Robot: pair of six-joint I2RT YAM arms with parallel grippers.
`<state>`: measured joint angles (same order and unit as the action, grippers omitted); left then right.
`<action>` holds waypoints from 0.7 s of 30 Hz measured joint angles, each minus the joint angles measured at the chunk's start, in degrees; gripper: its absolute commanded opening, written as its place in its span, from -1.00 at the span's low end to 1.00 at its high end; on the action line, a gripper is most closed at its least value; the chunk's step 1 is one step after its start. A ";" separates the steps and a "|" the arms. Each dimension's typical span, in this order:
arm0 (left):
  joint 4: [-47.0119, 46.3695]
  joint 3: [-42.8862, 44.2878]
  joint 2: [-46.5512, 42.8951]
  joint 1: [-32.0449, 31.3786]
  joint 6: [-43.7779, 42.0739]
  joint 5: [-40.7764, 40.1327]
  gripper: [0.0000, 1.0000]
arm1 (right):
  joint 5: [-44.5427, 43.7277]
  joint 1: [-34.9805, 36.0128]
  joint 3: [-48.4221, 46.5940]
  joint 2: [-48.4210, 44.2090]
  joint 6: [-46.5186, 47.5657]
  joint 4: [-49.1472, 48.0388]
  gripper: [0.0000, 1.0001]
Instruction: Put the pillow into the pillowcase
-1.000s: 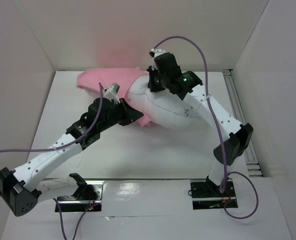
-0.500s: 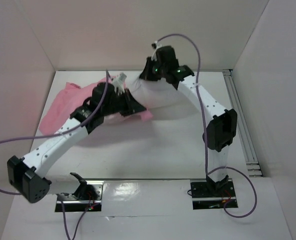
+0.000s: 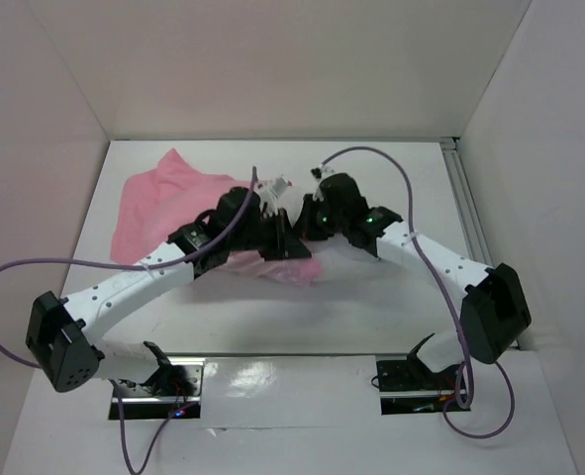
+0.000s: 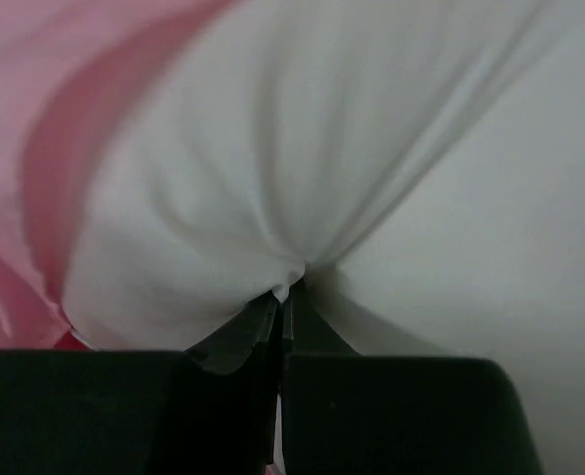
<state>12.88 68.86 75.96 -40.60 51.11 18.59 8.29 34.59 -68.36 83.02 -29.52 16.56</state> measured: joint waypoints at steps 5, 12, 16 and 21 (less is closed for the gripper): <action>8.13 -6.99 -2.69 -6.56 1.38 -2.71 0.45 | 1.07 5.53 5.14 -0.52 -2.08 2.45 -0.05; 21.81 8.04 -12.17 -6.73 -2.97 -15.10 0.18 | -11.19 5.75 -5.90 -6.16 0.81 15.56 0.78; 28.98 17.55 -11.50 -5.90 -5.05 -25.09 0.53 | -20.46 2.16 -8.59 -10.99 0.81 21.16 0.99; 41.33 30.88 2.12 -4.72 -4.24 -39.56 0.61 | -18.01 -14.16 -8.92 -12.09 1.79 23.61 0.99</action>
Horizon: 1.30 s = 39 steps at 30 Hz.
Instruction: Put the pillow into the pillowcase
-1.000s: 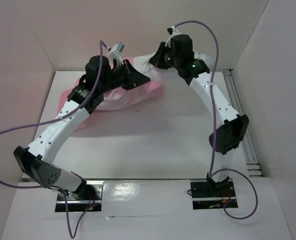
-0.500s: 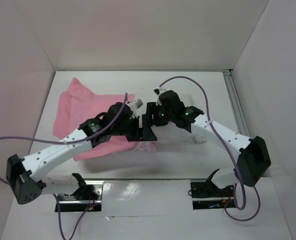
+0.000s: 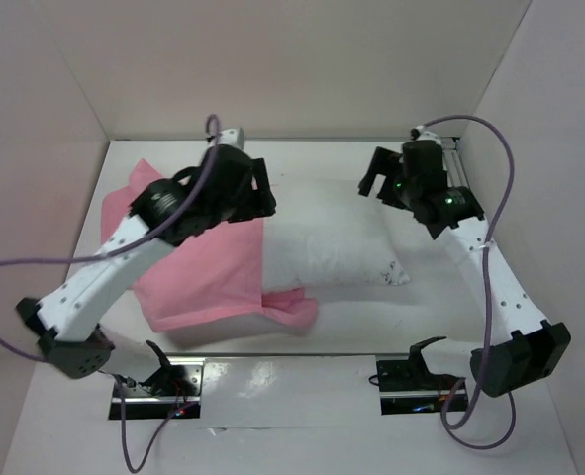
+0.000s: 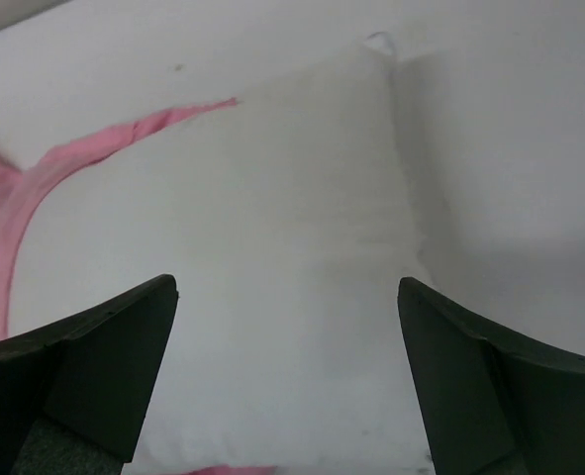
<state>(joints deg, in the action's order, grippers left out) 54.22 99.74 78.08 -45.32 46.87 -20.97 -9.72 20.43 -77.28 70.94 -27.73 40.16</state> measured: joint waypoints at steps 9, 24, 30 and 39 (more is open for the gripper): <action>16.20 3.13 23.23 -2.43 3.85 -13.68 0.59 | 21.33 -21.94 12.22 1.36 0.66 -2.25 0.99; 21.49 3.15 23.96 -1.07 6.99 -19.43 -1.00 | 35.74 -22.64 25.73 5.62 1.88 -11.21 0.46; 22.25 9.94 26.64 0.15 2.21 -17.35 -1.00 | 40.70 -16.94 31.26 5.07 -2.03 -22.29 -1.00; 17.59 43.10 35.06 -0.09 -15.52 3.48 -1.00 | 42.42 -9.11 15.96 5.16 -9.77 -27.15 -1.00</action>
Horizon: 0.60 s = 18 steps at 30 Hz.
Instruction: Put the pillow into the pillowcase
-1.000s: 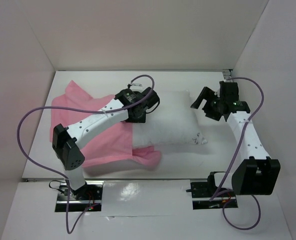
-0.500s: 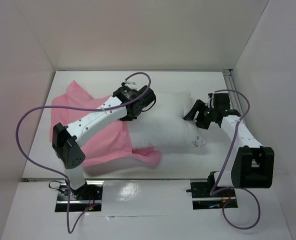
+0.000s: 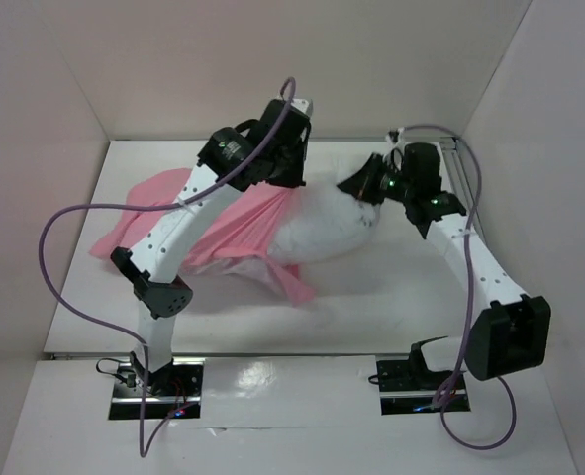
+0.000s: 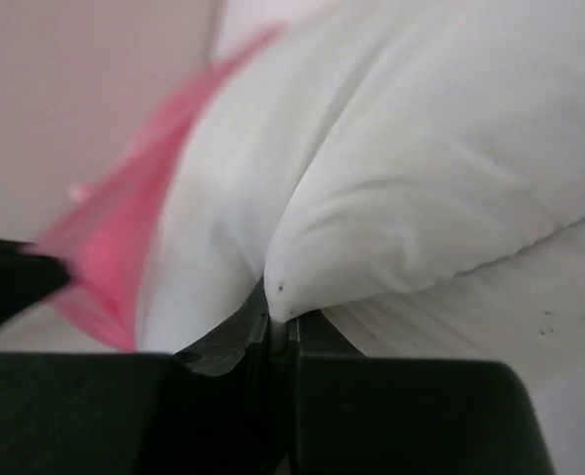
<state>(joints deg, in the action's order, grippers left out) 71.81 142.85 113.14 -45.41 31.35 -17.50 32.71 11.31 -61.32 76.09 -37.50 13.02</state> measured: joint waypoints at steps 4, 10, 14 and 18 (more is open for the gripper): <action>-10.58 -8.17 -8.04 3.15 -1.07 10.54 -1.00 | -5.40 4.63 -8.33 -6.19 1.14 -4.72 -1.00; -8.52 -19.82 -13.44 2.16 -0.96 17.46 -1.00 | -13.79 21.46 12.44 -13.79 -1.62 -21.27 -1.00; -7.58 -25.64 -10.05 1.44 -0.94 17.20 -1.00 | -16.00 23.67 22.62 -4.09 -5.18 -24.57 -1.00; -7.39 -19.67 -4.28 1.40 -0.72 17.97 -1.00 | -16.00 23.67 20.37 1.14 -5.49 -17.16 -1.00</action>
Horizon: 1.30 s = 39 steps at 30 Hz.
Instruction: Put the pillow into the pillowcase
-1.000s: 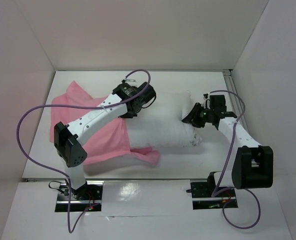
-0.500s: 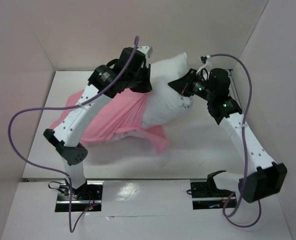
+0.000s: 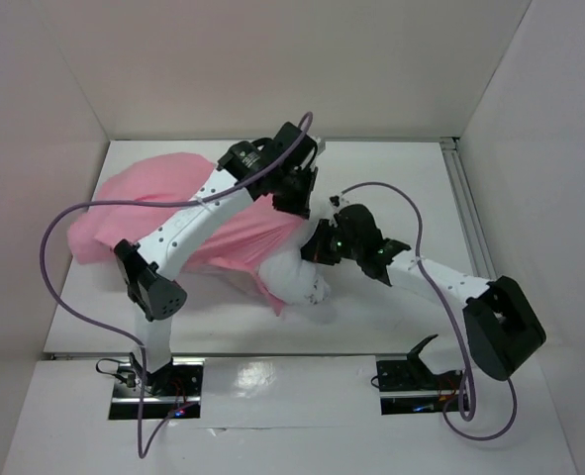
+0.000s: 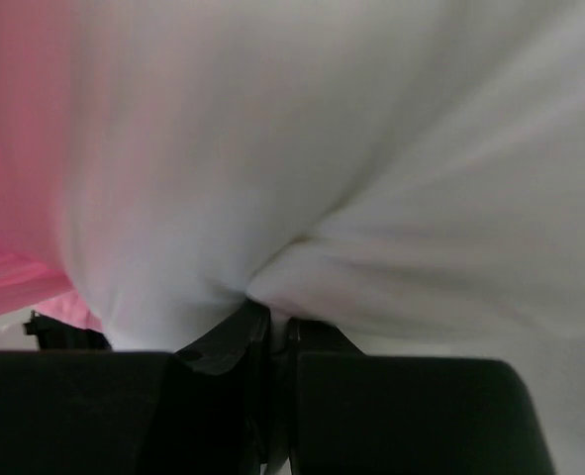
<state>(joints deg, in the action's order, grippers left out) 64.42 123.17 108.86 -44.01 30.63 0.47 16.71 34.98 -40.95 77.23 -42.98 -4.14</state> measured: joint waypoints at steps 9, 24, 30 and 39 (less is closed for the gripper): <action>-11.58 19.91 1.36 6.78 1.38 4.61 -1.00 | -0.92 -3.69 -21.05 -9.38 3.87 10.95 -1.00; -16.68 -23.58 -13.64 3.04 5.79 3.54 0.65 | -2.97 6.71 2.14 -19.43 -0.76 15.56 0.43; -17.31 -31.19 -32.13 3.28 8.72 -7.13 0.04 | -3.80 7.74 -11.96 -20.52 5.18 25.40 0.83; -27.76 -66.05 -47.74 21.51 13.35 -10.05 0.78 | -10.84 13.49 -29.35 -15.06 11.63 39.80 0.89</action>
<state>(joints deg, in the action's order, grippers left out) 36.67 57.12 61.12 -22.50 43.99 -9.58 5.87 48.47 -70.30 62.17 -31.35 35.66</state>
